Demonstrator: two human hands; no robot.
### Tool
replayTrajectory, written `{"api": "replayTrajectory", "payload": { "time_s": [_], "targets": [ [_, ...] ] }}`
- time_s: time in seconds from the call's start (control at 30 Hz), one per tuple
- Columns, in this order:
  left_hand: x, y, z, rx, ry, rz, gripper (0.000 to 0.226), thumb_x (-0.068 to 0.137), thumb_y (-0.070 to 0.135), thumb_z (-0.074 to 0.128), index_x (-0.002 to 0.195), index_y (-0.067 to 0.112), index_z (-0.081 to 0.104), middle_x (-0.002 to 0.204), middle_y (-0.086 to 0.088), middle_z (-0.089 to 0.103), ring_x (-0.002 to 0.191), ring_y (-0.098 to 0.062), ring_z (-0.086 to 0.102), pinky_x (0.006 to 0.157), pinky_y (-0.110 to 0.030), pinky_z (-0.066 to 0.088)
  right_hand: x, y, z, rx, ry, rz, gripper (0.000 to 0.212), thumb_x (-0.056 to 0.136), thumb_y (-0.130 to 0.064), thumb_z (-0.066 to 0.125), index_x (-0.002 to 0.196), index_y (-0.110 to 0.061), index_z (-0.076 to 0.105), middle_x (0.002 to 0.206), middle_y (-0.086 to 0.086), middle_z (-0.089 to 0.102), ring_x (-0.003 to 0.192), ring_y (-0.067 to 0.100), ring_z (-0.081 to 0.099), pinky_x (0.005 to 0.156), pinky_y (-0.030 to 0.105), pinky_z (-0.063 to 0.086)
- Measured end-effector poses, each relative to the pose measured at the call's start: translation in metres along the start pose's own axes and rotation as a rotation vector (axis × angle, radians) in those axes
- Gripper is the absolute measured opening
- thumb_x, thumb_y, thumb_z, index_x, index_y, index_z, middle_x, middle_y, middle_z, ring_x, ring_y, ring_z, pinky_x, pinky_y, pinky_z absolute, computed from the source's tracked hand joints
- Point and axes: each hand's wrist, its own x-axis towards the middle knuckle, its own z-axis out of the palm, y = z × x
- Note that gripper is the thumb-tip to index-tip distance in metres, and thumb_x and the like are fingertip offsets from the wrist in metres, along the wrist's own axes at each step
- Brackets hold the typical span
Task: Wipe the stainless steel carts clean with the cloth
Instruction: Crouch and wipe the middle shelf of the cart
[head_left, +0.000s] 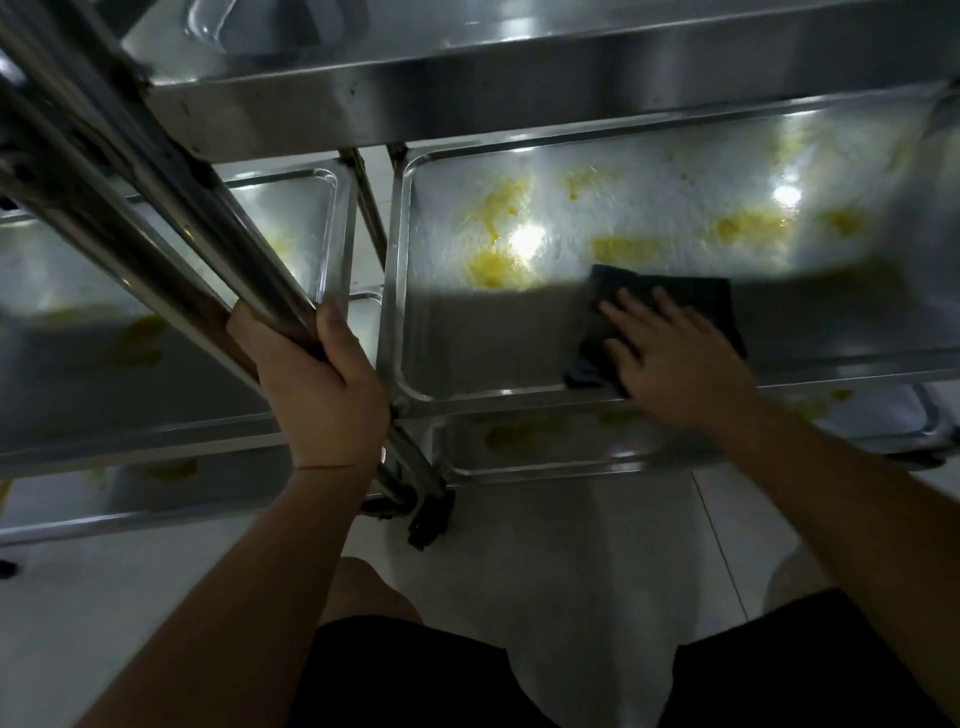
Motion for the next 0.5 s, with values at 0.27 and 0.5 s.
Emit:
{"api": "replayTrajectory", "payload": {
  "time_s": [0.27,0.5],
  "targets": [
    [-0.001,-0.001,0.005,0.040,0.074,0.025,0.033,0.109,0.048,0.044,0.136,0.035,0.030,0.101,-0.025,0.060,0.083,-0.038,0.066,0.074,-0.053,0.057,-0.013,0.089,-0.026,-0.006,-0.037,0.357,0.077,0.093,-0.060,0.005,0.165,-0.035,0.015,0.174,-0.005,0.011,0.158,0.035,0.013,0.125,0.058,0.017],
    [-0.003,0.006,0.005,0.027,0.075,0.023,0.035,0.109,0.044,0.044,0.139,0.032,0.031,0.107,-0.024,0.060,0.088,-0.041,0.066,0.076,-0.057,0.058,0.037,-0.136,0.014,0.115,-0.084,-0.178,0.066,0.101,-0.057,0.014,0.165,-0.038,0.015,0.174,-0.009,0.009,0.160,0.029,0.001,0.127,0.052,0.002]
  ]
}}
